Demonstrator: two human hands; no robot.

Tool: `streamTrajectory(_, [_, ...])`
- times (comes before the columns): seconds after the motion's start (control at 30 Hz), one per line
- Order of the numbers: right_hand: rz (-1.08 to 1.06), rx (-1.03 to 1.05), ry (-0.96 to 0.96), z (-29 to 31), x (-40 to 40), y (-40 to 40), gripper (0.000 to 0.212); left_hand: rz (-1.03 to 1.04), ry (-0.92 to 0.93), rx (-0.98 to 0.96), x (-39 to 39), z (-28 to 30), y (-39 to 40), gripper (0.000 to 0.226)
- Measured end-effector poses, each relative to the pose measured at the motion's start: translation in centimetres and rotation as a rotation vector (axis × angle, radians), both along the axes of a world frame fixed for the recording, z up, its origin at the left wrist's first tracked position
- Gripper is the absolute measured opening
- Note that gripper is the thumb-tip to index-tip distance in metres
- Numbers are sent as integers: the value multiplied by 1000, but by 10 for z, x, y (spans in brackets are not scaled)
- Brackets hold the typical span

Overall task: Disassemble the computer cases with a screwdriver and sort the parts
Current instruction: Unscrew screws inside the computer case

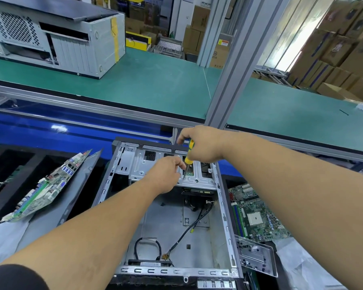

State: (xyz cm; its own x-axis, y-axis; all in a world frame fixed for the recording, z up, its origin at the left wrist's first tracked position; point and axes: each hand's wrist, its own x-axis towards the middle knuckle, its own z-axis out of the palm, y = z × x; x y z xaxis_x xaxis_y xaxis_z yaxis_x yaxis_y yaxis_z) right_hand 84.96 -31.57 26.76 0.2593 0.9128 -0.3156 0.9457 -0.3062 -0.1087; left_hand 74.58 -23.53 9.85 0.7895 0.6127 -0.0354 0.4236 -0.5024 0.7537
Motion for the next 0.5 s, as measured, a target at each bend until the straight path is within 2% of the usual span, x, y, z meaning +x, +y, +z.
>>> streamTrajectory(0.1, [65,21,-361,-5,-4,-1,34,-1,13,17,0,-1,-1,28])
streamTrajectory(0.13, [68,44,-410,-7,-4,-1,32,-1,13,24,0,-1,-1,28])
streamTrajectory(0.2, [37,48,-291,-7,-2,-2,35,-3,15,54,1,0,-3,26])
streamTrajectory(0.27, [32,37,-48,-2,0,-3,56,-5,23,84,0,0,-4,25])
streamTrajectory(0.3, [41,28,12,0,0,-4,60,-9,26,90,0,0,-5,24])
streamTrajectory(0.37, [35,31,7,-2,0,-4,50,-22,30,102,1,0,-5,23])
streamTrajectory(0.43, [20,58,-148,-5,-3,-3,35,-34,38,117,1,0,-5,21])
streamTrajectory(0.5, [54,23,-409,-7,-5,-4,35,-32,41,117,1,1,-5,20])
